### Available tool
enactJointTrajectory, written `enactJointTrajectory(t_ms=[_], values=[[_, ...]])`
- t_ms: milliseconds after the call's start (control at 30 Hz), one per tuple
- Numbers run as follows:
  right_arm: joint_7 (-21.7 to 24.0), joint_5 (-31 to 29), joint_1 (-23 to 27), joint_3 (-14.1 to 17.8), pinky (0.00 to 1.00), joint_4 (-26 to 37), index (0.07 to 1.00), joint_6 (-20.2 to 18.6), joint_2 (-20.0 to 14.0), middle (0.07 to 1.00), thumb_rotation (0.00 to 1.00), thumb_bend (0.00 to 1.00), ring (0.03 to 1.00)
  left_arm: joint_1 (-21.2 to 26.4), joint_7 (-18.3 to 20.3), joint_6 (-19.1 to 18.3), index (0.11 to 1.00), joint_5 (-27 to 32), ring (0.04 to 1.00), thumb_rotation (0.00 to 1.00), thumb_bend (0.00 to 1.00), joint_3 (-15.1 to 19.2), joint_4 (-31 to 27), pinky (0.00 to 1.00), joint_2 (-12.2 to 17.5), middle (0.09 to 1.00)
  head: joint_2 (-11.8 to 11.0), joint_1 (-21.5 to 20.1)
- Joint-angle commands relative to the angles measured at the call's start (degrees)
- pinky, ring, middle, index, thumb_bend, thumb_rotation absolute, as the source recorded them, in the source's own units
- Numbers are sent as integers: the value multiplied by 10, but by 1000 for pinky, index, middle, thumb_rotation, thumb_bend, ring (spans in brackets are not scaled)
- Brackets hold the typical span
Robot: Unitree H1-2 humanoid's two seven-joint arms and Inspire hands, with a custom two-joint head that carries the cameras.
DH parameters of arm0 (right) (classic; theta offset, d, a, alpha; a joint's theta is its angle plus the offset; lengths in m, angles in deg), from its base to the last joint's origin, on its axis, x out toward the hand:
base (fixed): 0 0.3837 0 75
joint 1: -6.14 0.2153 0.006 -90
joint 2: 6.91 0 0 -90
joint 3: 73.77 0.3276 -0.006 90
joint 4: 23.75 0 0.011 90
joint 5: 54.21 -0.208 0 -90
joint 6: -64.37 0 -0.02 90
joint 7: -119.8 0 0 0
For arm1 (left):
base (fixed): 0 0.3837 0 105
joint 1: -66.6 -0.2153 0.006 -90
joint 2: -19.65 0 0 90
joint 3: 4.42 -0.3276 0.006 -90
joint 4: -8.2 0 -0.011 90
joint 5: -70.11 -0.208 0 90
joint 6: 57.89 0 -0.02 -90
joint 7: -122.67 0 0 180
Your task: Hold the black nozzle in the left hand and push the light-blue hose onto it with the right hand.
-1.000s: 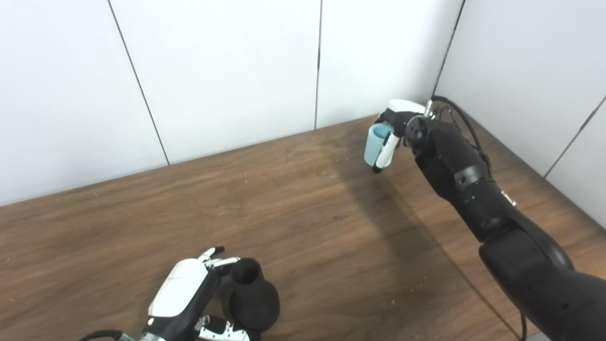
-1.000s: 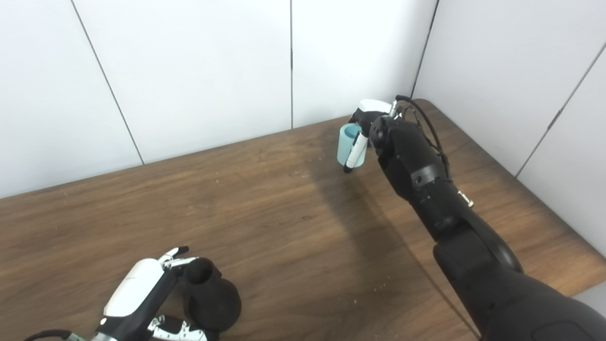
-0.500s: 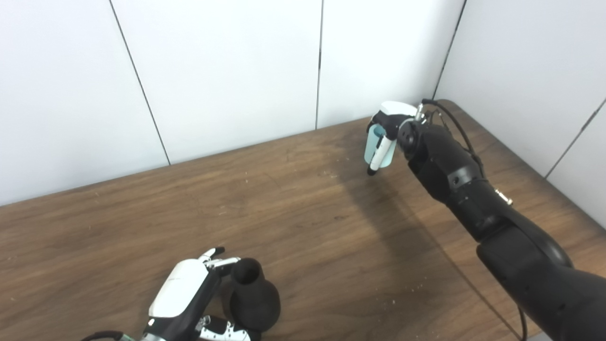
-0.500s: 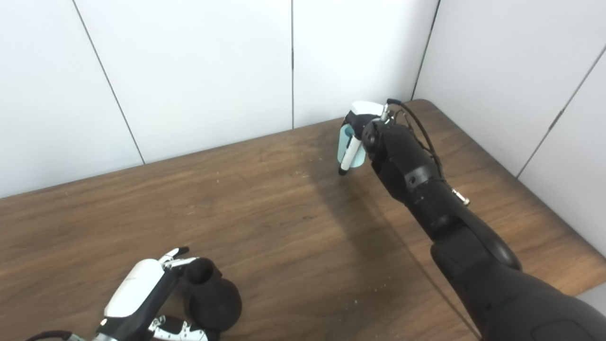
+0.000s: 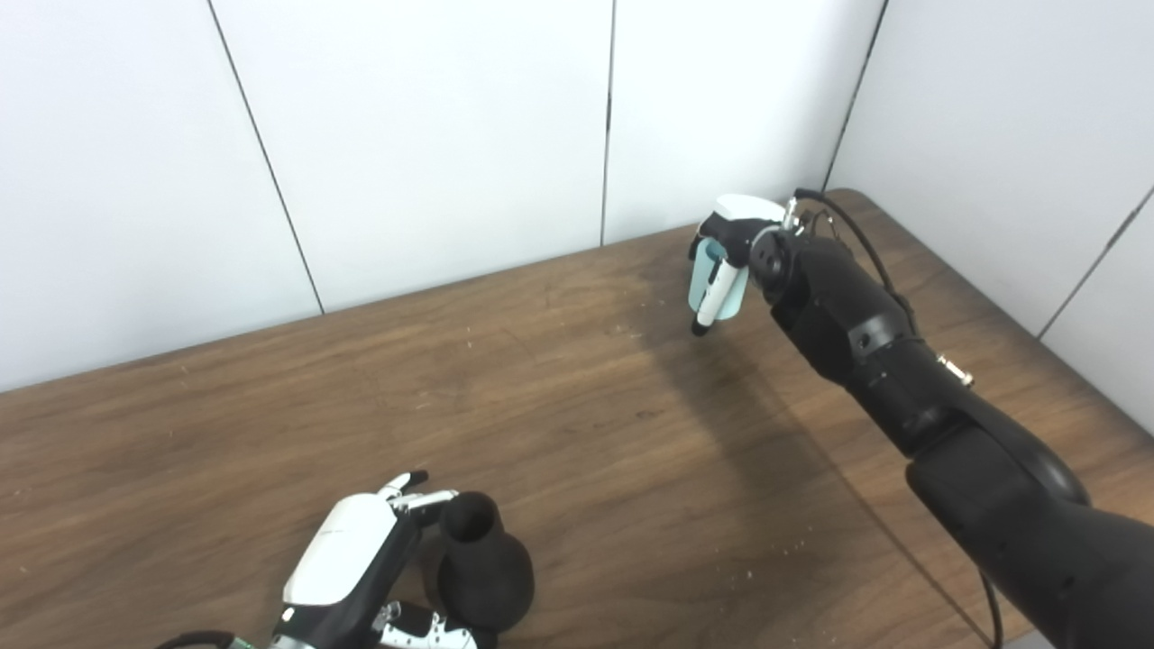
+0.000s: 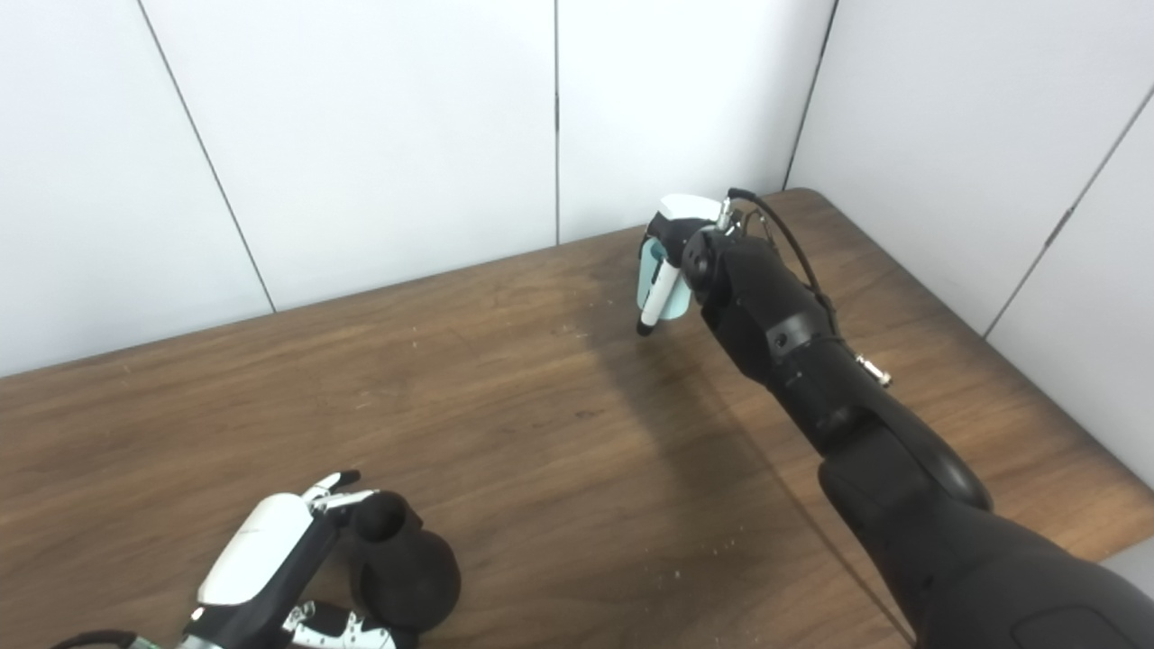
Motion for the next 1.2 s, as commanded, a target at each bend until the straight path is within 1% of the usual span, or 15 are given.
enactJointTrajectory(t_ms=[0, 33, 67, 167, 200, 233, 333, 533, 667, 733, 867, 1000, 1167], values=[[-14, 5, 29, 4, 468, 18, 624, -1, -21, 577, 0, 650, 468, -44, 58, -28, 513, -28, 624, 0, 520, -22, 32, 912, 26, 447, 1, 1], [-17, 4, 28, 2, 446, 18, 583, 0, -22, 523, 0, 585, 450, -45, 57, -27, 513, -29, 624, 0, 520, -22, 32, 912, 26, 445, 1, 1], [-21, 1, 27, 2, 425, 21, 557, 1, -23, 491, 0, 545, 436, -45, 57, -27, 514, -29, 624, 0, 519, -22, 32, 912, 26, 443, 2, 1], [-34, -8, 20, 9, 383, 32, 539, 1, -20, 487, 0, 520, 412, -44, 57, -26, 517, -29, 624, 0, 518, -23, 33, 912, 26, 435, 3, 3], [-43, -14, 17, 13, 337, 33, 531, 4, -19, 502, 0, 506, 422, -44, 57, -26, 517, -29, 624, 0, 518, -22, 33, 913, 26, 435, 4, 4], [-49, -19, 16, 15, 321, 34, 524, 5, -19, 508, 0, 501, 425, -43, 57, -26, 517, -29, 624, 0, 518, -22, 33, 913, 26, 435, 4, 4], [-77, -23, 3, 19, 308, 63, 496, 12, -21, 511, 0, 499, 428, -43, 59, -26, 516, -28, 624, 0, 519, -22, 32, 913, 28, 436, 5, 6], [-126, -12, -7, 15, 300, 88, 487, 19, -25, 509, 0, 498, 422, -45, 59, -27, 514, -28, 624, 0, 519, -22, 29, 912, 27, 439, 8, 12], [-140, -2, -15, 11, 310, 117, 483, 11, -26, 504, 0, 499, 417, -46, 57, -28, 514, -31, 624, 0, 519, -24, 29, 911, 23, 440, 11, 24], [-135, -2, -23, 13, 324, 146, 474, 9, -28, 492, 0, 501, 423, -47, 58, -30, 515, -32, 625, 0, 519, -24, 26, 911, 22, 439, 12, 31], [-108, -6, -43, 24, 327, 224, 470, 1, -32, 488, 0, 502, 428, -50, 66, -42, 516, -34, 624, 0, 518, -25, 10, 911, 22, 434, 16, 52], [-76, -1, -73, 41, 312, 311, 477, -2, -15, 498, 0, 501, 429, -49, 63, -50, 520, -38, 624, 0, 516, -30, 16, 911, 17, 423, 19, 71], [-31, 0, -105, 43, 308, 415, 482, -1, 9, 501, 0, 500, 431, -48, 70, -64, 517, -44, 629, 0, 518, -33, 12, 913, 9, 432, 22, 91]])
